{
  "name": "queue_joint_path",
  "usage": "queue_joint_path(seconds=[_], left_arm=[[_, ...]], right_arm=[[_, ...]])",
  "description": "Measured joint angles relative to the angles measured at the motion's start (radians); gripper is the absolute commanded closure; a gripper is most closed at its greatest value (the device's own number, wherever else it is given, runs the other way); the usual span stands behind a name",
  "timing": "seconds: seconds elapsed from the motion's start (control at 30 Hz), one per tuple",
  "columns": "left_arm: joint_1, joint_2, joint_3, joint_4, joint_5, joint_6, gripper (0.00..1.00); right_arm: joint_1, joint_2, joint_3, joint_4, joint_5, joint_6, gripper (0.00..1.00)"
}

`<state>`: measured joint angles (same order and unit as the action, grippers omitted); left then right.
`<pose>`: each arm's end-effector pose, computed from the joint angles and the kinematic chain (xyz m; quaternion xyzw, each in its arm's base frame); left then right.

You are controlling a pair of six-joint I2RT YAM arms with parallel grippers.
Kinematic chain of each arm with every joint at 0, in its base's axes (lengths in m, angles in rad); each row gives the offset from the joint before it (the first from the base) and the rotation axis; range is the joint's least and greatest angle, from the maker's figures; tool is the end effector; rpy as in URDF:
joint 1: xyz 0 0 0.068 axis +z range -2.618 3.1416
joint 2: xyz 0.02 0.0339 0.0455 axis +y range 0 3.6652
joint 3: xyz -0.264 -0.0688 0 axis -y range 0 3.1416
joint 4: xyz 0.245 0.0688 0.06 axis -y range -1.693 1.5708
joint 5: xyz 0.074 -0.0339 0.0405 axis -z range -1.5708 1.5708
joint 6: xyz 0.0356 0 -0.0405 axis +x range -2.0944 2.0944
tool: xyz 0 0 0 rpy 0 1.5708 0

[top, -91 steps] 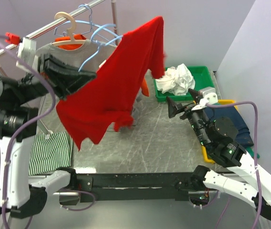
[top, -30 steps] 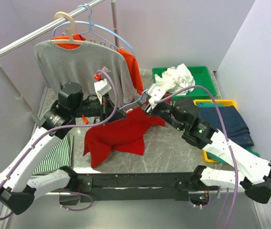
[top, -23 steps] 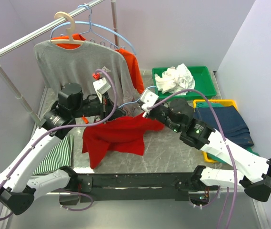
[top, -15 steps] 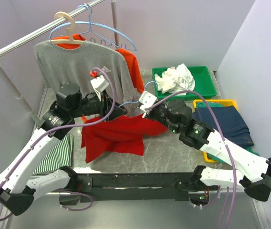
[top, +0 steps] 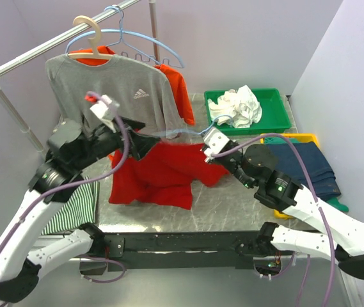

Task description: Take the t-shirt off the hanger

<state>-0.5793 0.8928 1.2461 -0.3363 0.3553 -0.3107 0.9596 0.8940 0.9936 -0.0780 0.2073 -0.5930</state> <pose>0.1362 -0.1039 0.4620 0.2173 0.6670 -0.4140 0.5802 0.1215 0.1606 0.4057 -0.4347 0.5482 0.0584 0.7121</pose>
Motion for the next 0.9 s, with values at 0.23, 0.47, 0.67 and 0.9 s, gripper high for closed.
queue_joint_path(seconds=[0.23, 0.47, 0.67, 0.9], left_arm=[[0.0, -0.133, -0.015, -0.054, -0.202, -0.001, 0.15], [0.0, -0.188, -0.044, -0.065, -0.267, 0.003, 0.13], [0.0, -0.163, -0.115, -0.064, -0.302, 0.007, 0.56], [0.0, -0.116, -0.159, -0.057, -0.331, 0.002, 0.99]], right_arm=[[-0.011, -0.055, 0.0, 0.035, 0.091, -0.022, 1.0], [-0.011, -0.093, 0.003, 0.024, 0.093, -0.033, 1.0], [-0.011, -0.095, 0.009, -0.008, 0.076, -0.033, 1.0], [-0.011, -0.095, 0.009, -0.025, 0.082, -0.034, 1.0]])
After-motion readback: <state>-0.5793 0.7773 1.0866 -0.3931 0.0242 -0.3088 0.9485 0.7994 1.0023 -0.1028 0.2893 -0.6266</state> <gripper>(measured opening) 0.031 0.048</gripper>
